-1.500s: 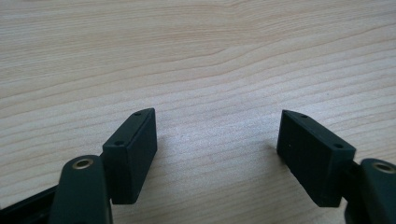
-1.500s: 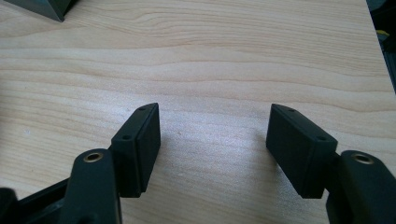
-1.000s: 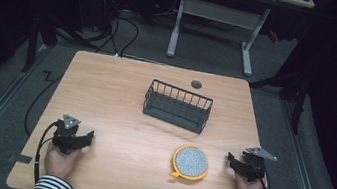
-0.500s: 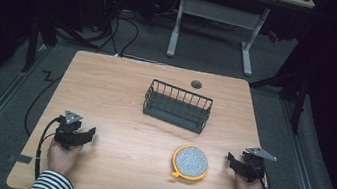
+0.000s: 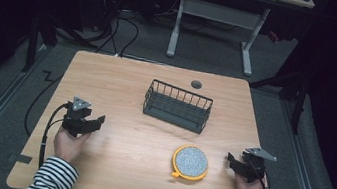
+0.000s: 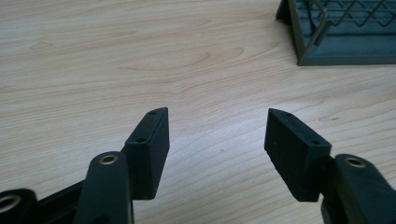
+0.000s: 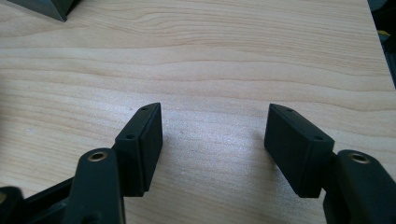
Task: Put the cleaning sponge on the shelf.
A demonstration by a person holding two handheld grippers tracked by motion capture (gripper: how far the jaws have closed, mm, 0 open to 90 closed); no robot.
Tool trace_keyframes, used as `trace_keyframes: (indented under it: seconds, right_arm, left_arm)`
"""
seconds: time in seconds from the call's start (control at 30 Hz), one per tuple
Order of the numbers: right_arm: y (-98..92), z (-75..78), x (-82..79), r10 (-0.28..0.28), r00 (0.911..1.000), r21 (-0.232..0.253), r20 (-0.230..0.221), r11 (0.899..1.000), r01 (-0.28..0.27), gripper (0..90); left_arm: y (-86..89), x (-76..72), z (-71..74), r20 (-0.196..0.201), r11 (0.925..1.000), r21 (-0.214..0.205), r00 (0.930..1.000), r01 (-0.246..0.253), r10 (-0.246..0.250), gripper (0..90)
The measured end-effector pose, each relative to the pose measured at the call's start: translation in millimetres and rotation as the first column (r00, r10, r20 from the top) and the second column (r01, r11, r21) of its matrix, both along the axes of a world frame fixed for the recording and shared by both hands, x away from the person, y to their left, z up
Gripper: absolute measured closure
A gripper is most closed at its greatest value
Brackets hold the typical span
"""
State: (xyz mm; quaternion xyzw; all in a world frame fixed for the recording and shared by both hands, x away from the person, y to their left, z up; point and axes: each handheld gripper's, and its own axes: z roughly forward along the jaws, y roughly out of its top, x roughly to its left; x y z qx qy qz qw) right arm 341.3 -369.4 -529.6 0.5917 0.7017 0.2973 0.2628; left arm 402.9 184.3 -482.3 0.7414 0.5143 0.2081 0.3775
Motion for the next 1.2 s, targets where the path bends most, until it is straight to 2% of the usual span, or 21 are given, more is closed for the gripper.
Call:
trace_keyframes:
  seconds: [0.17,0.37,0.5,0.63,0.8,1.03,1.2]
  right_arm:
    - [0.2,0.0,0.0,0.0,1.0,-0.002,0.0,1.0,0.0,36.9]
    - [0.2,0.0,0.0,0.002,1.0,-0.002,0.0,1.0,-0.002,36.6]
    - [0.2,0.0,0.0,0.002,1.0,-0.002,0.0,1.0,-0.002,36.6]
    - [0.1,0.0,0.0,0.002,1.0,-0.001,-0.001,1.0,-0.002,36.6]
    - [0.1,0.0,0.0,0.002,1.0,-0.001,-0.001,1.0,-0.002,36.5]
    - [0.2,0.0,0.0,0.003,1.0,-0.002,-0.001,1.0,-0.003,36.2]
    - [0.1,0.0,0.0,0.004,1.0,0.0,-0.001,1.0,-0.004,36.1]
  left_arm:
    - [-8.5,5.8,8.9,-0.01,0.9992,-0.024,0.9994,0.032,-0.032,40.5]
    - [-15.9,10.8,19.0,-0.002,0.9981,-0.04,0.9989,0.047,-0.048,41.1]
    - [-22.2,17.1,27.3,0.008,0.9965,-0.054,0.9979,0.064,-0.064,41.1]
    - [-29.9,26.6,32.8,0.0,0.9951,-0.07,0.9975,0.07,-0.07,41.4]
    - [-39.6,35.0,37.6,-0.004,0.9942,-0.07,0.9966,0.082,-0.082,41.8]
    - [-56.8,49.4,53.7,0.0,0.9907,-0.078,0.9937,0.111,-0.112,42.2]
    - [-66.7,59.1,64.1,-0.01,0.9878,-0.085,0.9912,0.13,-0.132,42.1]
